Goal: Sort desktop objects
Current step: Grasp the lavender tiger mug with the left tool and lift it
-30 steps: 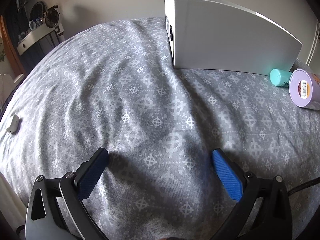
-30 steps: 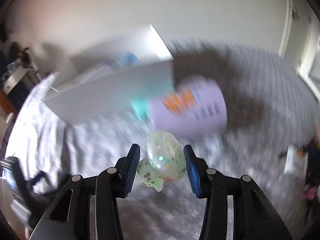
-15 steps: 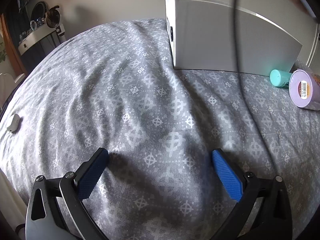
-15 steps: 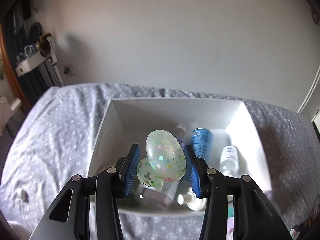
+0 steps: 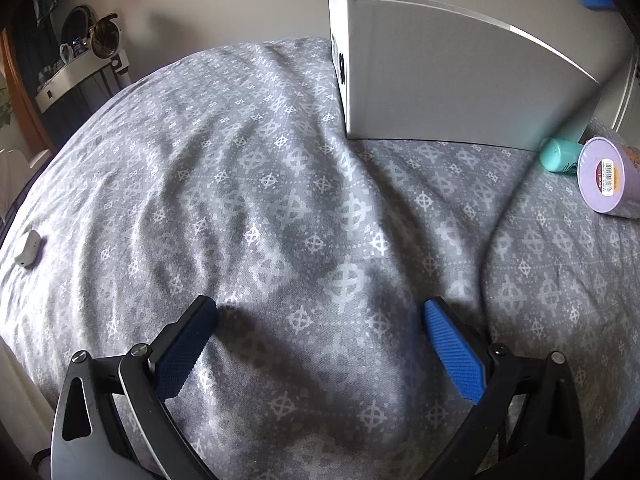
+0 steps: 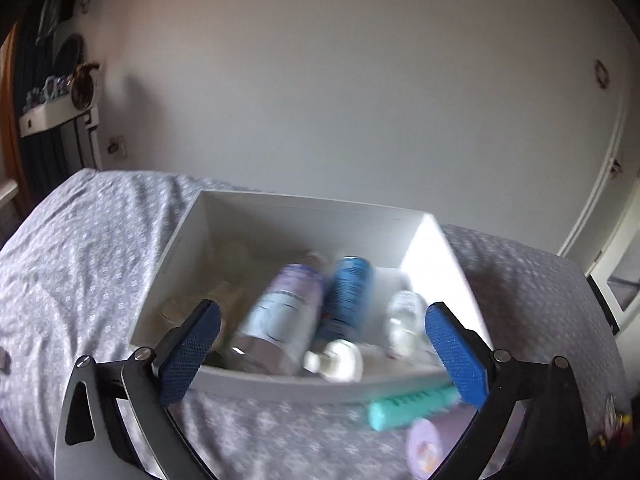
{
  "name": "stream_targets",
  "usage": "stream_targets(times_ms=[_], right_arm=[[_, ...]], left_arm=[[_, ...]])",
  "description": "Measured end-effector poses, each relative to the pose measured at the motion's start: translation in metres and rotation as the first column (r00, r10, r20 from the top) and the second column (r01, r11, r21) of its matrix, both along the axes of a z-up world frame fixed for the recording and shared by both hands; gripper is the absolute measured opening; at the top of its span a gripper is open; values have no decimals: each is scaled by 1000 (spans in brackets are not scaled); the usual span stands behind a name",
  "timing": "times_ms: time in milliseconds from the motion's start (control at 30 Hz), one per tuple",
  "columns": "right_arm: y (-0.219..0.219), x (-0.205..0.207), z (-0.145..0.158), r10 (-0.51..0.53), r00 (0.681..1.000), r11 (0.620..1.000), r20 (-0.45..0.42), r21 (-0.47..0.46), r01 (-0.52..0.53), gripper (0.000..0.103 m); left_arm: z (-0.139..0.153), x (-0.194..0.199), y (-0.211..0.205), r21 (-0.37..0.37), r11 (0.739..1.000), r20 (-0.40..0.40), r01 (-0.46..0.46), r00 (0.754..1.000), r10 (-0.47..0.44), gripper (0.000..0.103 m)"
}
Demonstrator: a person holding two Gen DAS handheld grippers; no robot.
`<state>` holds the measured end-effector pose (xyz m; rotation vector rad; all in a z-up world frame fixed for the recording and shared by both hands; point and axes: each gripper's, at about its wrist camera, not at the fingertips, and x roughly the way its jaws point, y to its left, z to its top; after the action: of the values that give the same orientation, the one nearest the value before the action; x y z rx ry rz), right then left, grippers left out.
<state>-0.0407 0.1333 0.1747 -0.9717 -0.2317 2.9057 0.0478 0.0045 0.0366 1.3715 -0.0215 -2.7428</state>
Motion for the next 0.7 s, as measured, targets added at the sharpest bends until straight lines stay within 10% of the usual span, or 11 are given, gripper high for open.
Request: stream_targets(times_ms=[500, 600, 700], right_arm=[[176, 250, 53, -246, 969, 937, -23, -259, 232, 103], [195, 285, 44, -307, 951, 910, -35, -305, 282, 103], [206, 293, 30, -327, 945, 879, -12, -372, 300, 103]], left_arm=[[32, 12, 5, 74, 992, -61, 106, 993, -101, 103], [61, 23, 34, 69, 966, -162, 250, 958, -236, 103], [85, 25, 92, -43, 890, -202, 454, 868, -453, 103]])
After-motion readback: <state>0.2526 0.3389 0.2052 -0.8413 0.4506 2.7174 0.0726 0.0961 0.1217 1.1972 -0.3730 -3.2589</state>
